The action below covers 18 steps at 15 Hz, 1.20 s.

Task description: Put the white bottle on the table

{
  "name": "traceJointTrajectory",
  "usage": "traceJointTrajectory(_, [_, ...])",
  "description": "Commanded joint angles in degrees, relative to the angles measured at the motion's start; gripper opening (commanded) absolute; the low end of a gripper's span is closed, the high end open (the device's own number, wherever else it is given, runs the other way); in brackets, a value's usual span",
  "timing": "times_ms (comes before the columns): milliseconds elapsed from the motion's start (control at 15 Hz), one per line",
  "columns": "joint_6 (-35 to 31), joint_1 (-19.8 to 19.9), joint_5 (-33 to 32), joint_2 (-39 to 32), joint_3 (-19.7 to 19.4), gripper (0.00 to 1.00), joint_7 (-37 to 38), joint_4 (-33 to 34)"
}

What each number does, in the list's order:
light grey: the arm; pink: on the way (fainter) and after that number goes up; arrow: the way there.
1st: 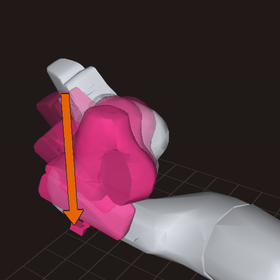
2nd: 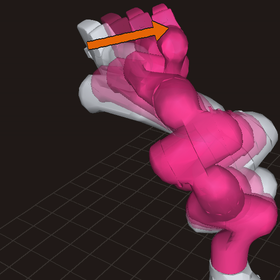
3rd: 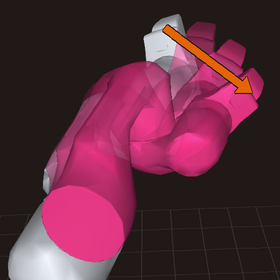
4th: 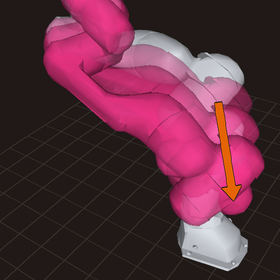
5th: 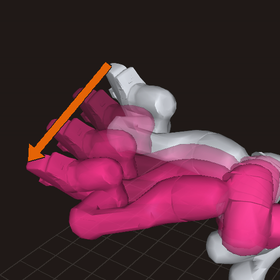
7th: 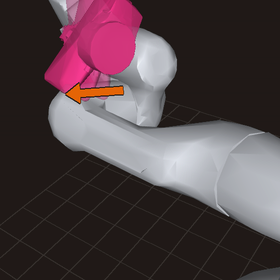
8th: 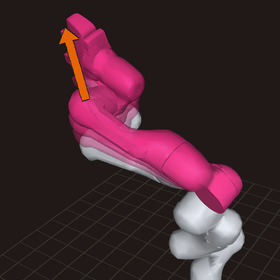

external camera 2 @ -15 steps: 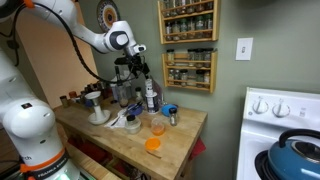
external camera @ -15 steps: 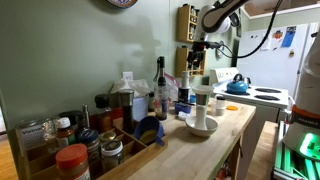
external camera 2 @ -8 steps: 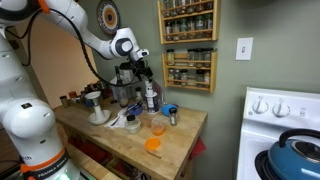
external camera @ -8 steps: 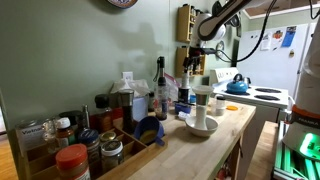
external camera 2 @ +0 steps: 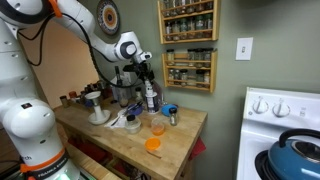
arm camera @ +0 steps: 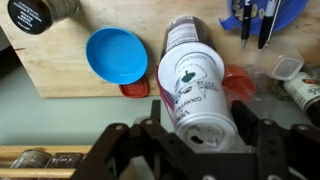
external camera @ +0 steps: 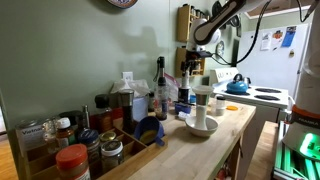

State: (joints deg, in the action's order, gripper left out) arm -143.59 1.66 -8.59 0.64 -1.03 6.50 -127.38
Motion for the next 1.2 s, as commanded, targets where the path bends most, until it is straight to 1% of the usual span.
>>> traceJointTrajectory(0, [-1.2,0.0,-1.9,-1.9,-0.2,0.42,2.4,1.1])
traceJointTrajectory(67, [-1.2,-0.1,-1.7,-2.1,-0.2,0.35,2.3,1.2])
traceJointTrajectory(133, [-1.1,-0.1,-1.7,-2.3,-0.2,0.31,2.3,1.4])
traceJointTrajectory(267, [-0.1,-0.2,-0.5,-1.4,-0.1,0.31,0.9,1.2])
traceJointTrajectory(400, [1.5,0.1,1.1,1.7,-0.3,0.31,-0.9,-0.4])
traceJointTrajectory(533, [2.9,0.2,4.9,5.0,-0.5,0.31,-4.9,-2.8])
traceJointTrajectory(733, [2.2,-0.2,11.4,11.6,-1.4,0.31,-12.6,-8.6])
traceJointTrajectory(933, [3.9,-1.6,17.4,18.3,-3.3,0.31,-22.1,-14.4])
traceJointTrajectory(1133, [8.4,-2.7,17.9,22.7,-4.7,0.31,-27.4,-18.5])
